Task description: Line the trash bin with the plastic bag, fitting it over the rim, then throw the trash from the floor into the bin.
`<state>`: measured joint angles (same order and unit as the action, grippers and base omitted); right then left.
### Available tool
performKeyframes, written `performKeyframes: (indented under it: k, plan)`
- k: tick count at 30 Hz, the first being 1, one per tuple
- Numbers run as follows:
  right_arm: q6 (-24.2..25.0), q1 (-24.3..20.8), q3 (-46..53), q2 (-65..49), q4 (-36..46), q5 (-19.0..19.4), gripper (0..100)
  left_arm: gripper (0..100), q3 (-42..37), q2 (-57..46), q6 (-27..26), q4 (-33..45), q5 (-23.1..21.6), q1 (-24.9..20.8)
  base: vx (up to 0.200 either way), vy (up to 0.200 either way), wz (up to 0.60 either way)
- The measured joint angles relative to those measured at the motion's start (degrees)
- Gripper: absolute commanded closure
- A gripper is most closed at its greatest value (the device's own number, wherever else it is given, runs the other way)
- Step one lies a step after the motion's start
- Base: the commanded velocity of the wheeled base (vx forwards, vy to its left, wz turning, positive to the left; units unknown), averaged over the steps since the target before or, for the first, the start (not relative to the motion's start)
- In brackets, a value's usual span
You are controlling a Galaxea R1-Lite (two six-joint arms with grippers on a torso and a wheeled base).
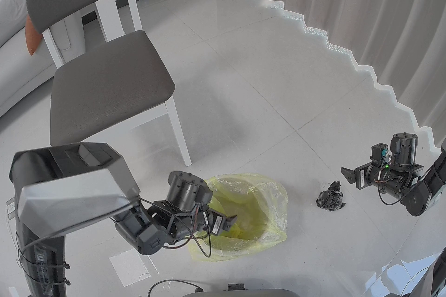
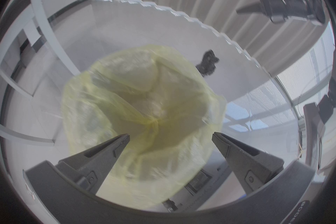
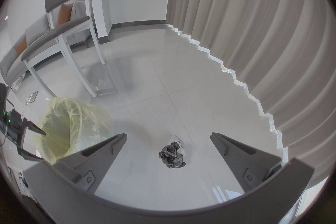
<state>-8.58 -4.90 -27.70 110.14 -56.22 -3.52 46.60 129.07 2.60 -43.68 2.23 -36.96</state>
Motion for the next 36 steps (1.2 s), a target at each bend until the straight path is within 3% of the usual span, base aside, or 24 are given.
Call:
performKeyframes:
  k: [16, 36]
  plan:
    - [-0.1, 0.1, 0.1, -0.2, -0.1, 0.0, 0, 0, 4.3, 1.4, -2.3, -1.5, 2.9, 11.6, 0.000, 0.000, 0.00]
    - [-0.2, -0.5, 0.7, 0.2, 0.0, 0.1, 0, 0, 7.6, 6.9, -3.7, -2.7, 3.8, 16.2, 0.000, 0.000, 0.00]
